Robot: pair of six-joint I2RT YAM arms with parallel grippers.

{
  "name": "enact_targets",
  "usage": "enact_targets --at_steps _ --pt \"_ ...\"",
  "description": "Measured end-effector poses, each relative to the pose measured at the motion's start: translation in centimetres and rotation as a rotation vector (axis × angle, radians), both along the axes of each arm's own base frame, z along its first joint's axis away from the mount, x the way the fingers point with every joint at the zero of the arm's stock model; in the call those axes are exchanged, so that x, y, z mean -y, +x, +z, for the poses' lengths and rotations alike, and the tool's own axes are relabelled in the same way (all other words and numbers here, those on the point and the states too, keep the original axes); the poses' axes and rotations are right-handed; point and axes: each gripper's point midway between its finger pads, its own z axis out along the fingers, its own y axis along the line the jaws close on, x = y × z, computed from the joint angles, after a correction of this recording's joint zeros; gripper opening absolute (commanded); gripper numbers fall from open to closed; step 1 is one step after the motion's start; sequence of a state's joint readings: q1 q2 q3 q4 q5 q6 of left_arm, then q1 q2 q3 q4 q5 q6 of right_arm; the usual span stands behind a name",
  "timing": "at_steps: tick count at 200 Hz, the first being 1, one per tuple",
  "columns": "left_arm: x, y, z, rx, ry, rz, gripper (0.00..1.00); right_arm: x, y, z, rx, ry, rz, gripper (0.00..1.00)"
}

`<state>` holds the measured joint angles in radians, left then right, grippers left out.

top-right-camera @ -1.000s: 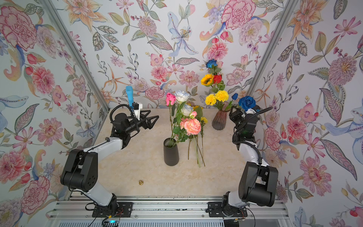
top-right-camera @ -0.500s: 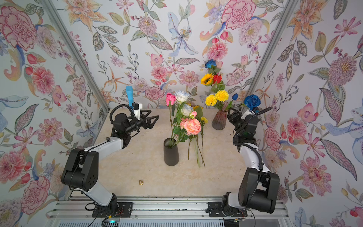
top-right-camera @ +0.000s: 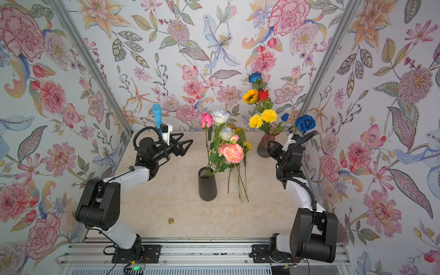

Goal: Pick out yellow flowers from the vase
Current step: Pick up the flower from the vase.

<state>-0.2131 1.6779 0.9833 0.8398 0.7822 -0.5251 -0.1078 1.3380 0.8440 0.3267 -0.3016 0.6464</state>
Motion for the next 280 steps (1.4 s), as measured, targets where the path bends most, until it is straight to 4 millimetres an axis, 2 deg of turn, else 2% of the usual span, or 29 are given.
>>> enact_targets --at_steps 57,89,110,127,151,168,194,247,280 --pt "0.0 0.0 0.1 -0.001 -0.009 -0.001 1.00 -4.6 -0.9 -1.3 -0.004 0.003 0.107 0.48" --pt "0.0 0.0 0.1 -0.003 -0.011 -0.002 1.00 -5.7 -0.3 -1.2 0.017 -0.003 0.124 0.49" --pt "0.0 0.0 0.0 -0.004 -0.010 -0.002 1.00 -5.2 1.3 -0.1 0.044 -0.027 0.100 0.50" --pt "0.0 0.0 0.0 -0.004 -0.010 -0.002 1.00 -4.3 2.7 2.0 0.092 -0.051 0.069 0.52" --pt "0.0 0.0 0.0 -0.004 -0.007 -0.002 1.00 -2.1 4.5 5.7 0.174 -0.068 0.016 0.52" --pt "0.0 0.0 -0.1 -0.007 -0.003 -0.001 1.00 -0.5 5.8 7.2 0.209 -0.071 -0.017 0.53" --pt "0.0 0.0 -0.4 -0.010 0.005 0.000 1.00 0.8 7.3 7.6 0.216 -0.071 -0.025 0.54" --pt "0.0 0.0 -0.7 -0.016 0.016 0.001 1.00 0.0 8.8 5.9 0.178 -0.061 0.018 0.53" --pt "0.0 0.0 -0.8 -0.016 0.019 0.001 1.00 -0.2 8.9 6.9 0.195 -0.063 0.027 0.52"
